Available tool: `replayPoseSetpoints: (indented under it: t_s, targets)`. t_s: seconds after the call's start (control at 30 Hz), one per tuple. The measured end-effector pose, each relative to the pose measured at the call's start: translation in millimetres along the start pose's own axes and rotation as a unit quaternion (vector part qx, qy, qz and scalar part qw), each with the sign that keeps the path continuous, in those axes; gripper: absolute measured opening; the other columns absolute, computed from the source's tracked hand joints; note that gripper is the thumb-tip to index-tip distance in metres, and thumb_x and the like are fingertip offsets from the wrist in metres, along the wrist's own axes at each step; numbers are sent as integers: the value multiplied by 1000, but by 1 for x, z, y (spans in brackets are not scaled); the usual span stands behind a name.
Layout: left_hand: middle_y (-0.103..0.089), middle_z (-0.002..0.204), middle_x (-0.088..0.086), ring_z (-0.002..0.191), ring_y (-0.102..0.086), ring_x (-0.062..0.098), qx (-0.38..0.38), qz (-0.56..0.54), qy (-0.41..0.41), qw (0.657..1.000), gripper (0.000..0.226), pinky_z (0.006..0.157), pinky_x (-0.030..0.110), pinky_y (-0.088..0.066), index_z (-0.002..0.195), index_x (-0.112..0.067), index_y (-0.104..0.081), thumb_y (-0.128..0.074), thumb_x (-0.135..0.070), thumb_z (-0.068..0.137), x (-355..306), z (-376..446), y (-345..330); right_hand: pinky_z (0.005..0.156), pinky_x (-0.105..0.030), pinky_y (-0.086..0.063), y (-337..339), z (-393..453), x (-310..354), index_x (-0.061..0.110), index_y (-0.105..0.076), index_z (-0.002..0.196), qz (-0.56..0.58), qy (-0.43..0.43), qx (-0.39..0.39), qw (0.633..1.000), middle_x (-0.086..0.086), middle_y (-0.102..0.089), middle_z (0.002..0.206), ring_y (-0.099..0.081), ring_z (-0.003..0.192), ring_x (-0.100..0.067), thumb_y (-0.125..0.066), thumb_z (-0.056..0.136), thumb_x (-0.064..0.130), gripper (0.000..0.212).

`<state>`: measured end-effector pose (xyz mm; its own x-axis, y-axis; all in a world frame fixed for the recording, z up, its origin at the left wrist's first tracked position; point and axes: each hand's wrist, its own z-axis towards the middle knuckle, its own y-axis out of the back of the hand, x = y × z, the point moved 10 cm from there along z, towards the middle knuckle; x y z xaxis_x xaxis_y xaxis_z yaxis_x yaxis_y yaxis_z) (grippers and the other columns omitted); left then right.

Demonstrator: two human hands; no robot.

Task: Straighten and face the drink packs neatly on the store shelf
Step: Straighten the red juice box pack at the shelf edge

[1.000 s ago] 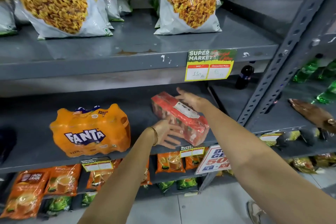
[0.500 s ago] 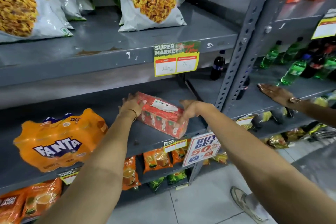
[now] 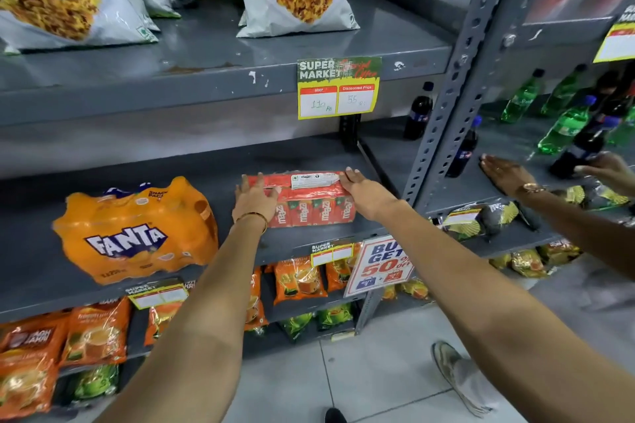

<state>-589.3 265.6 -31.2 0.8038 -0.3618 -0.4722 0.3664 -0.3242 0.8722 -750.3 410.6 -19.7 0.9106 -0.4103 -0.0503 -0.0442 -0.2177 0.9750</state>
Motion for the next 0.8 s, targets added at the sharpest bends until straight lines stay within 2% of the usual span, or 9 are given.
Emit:
replayPoseSetpoints:
  t_s: [0.1,0.2,0.4,0.67,0.73,0.8]
  targets:
    - [-20,157,9,139,-33,35,-30,1,14,999,62,103,49,-43,149,-24,-26,-44,-48,94,4,-14,7,120,-35,-22,-1,-6,0,7,2,153,7,9,-12,1000,-12,8,162,-2,151,-25,-42,95,-3,73]
    - [-31,151,10,132,-42,34,-49,17,15,999,61,99,47,-46,146,-23,-32,-47,-48,93,3,-28,14,120,-35,-22,1,-11,-1,7,1,153,9,14,-20,1000,-13,6,162,-5,151,-26,-40,94,-6,73]
    - [-36,147,10,127,-47,33,-65,12,21,998,59,96,46,-48,143,-22,-39,-49,-48,91,5,-51,15,120,-35,-20,2,-26,0,9,-3,154,8,21,-21,1000,-12,4,162,-7,150,-25,-40,92,-11,74]
    - [-38,145,10,125,-49,33,-66,2,25,997,60,95,45,-48,143,-22,-39,-49,-50,91,5,-65,13,121,-37,-19,-3,-35,-2,14,-8,154,25,16,-17,999,-9,0,163,-11,150,-25,-50,93,2,75]
    - [-36,148,10,127,-48,33,-70,-9,19,997,60,96,45,-49,144,-23,-37,-48,-49,91,4,-65,14,122,-39,-16,-6,-36,-5,18,-3,154,75,5,-19,997,-8,1,163,-7,151,-25,-53,92,3,81]
    - [-36,150,10,129,-47,33,-96,-78,24,992,59,99,45,-47,144,-22,-36,-44,-50,93,11,-67,19,122,-39,-14,-9,-40,-12,18,5,154,180,-28,-40,983,-10,2,163,-3,151,-27,-54,92,3,86]
